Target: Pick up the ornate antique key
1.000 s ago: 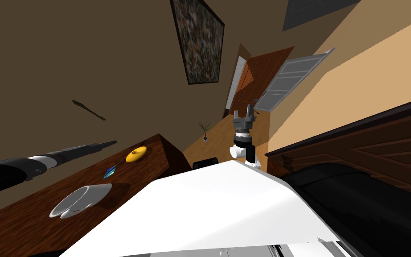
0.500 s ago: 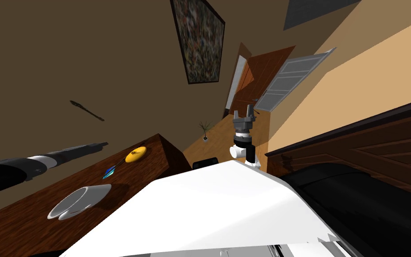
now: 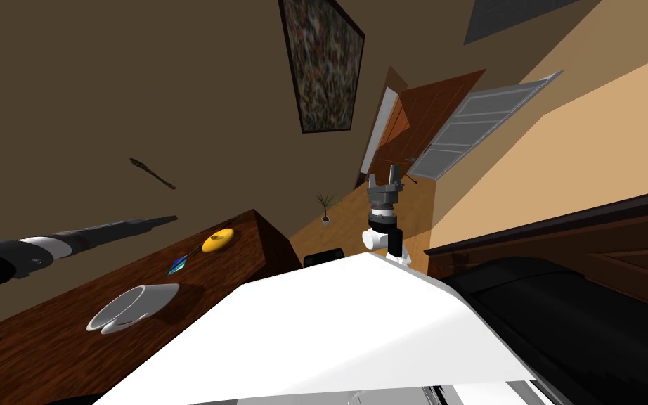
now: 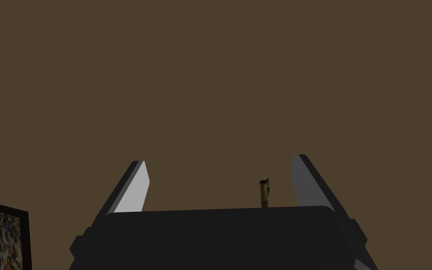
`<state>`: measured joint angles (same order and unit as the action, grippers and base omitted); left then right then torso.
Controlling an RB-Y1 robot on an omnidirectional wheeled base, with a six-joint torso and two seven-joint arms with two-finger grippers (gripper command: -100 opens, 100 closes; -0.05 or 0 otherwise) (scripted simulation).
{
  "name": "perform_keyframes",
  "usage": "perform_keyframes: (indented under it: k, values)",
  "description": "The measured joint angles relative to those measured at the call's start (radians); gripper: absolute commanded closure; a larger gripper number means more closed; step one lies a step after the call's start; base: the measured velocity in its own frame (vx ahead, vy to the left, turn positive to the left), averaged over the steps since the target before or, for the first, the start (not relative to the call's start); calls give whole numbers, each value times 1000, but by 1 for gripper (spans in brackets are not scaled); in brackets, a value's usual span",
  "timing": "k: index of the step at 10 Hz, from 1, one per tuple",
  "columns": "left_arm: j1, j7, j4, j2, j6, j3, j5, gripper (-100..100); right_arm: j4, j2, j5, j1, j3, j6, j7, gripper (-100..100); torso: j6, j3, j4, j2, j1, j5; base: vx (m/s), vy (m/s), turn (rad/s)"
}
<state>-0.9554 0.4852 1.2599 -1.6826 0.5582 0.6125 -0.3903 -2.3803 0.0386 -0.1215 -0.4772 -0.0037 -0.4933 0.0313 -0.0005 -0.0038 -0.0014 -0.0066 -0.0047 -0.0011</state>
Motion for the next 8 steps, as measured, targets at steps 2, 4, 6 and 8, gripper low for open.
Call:
perform_keyframes:
  k: [2,4,6,8]
  values:
    - [26,9,-49,-36,29,-14,19,-100,0,0,0,0,0,0,0,0,-1,1,0,1,1,0,39,-47,156]
    - [9,50,-76,-62,61,32,3,-100,0,0,0,0,0,0,0,0,-1,1,0,1,-1,0,50,-65,162]
    - [24,65,-119,-98,89,26,23,-100,0,0,0,0,0,0,0,0,0,1,0,1,0,0,30,-34,61]
    - [30,84,-164,-138,122,36,34,-100,0,0,0,0,0,0,0,0,-1,1,0,1,1,0,49,-46,149]
